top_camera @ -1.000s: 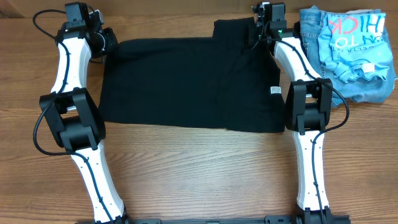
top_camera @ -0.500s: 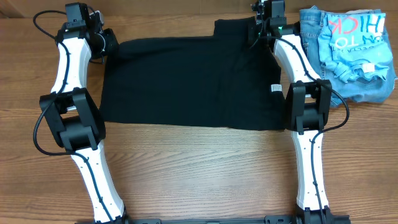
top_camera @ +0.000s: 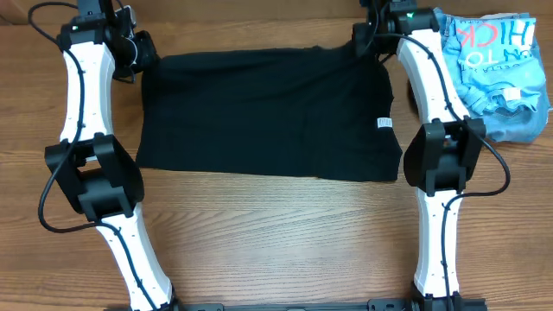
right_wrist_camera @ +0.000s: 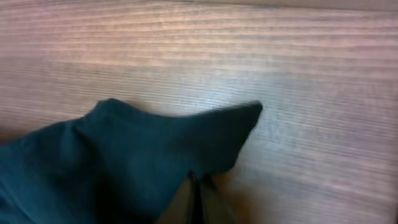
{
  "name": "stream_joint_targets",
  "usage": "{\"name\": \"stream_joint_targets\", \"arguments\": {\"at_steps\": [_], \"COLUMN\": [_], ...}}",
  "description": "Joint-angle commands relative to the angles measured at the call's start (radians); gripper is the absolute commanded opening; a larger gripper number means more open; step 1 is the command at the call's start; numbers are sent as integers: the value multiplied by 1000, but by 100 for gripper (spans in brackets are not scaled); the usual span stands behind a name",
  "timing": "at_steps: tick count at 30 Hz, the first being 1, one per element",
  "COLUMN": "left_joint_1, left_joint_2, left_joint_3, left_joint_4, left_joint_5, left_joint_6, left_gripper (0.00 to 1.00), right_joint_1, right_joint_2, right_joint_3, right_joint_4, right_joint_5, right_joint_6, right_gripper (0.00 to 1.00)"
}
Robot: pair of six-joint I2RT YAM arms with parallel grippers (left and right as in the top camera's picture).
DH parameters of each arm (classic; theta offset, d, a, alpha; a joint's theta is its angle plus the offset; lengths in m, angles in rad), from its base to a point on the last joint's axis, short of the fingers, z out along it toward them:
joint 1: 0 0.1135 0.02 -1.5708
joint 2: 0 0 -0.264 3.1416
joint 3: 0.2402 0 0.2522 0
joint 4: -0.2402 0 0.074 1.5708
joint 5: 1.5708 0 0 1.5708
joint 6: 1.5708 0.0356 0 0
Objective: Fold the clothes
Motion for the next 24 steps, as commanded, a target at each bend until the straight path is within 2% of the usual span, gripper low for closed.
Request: {"name": "stream_joint_targets", "arguments": {"at_steps": [1,9,16,20,24], "left_joint_1": [-7,-6,-6,-6,-6], "left_joint_2": [-42,-41,-41,-31,-2], "left_joint_3": [25,25,25,23,14], "left_joint_4": [-37,-114,-283,-325,-373], "left_joint_5": [7,-1,-106,-107,-193], "left_joint_6": [42,61,63,63,55], "left_gripper": [4,5,5,4,4], "right_joint_1": [1,1,1,6,11], "right_joint_2": [-66,-135,-140,-140,-140], "right_joint_3": [27,27,26,9,-62], "right_joint_4": [-66,-283,-569,-639,-665], "right_joint_5": [-8,-83,-81,-82,-81], "right_joint_6": [-4,-7,-3,40,81], "right_gripper": [4,4,4,4,4]}}
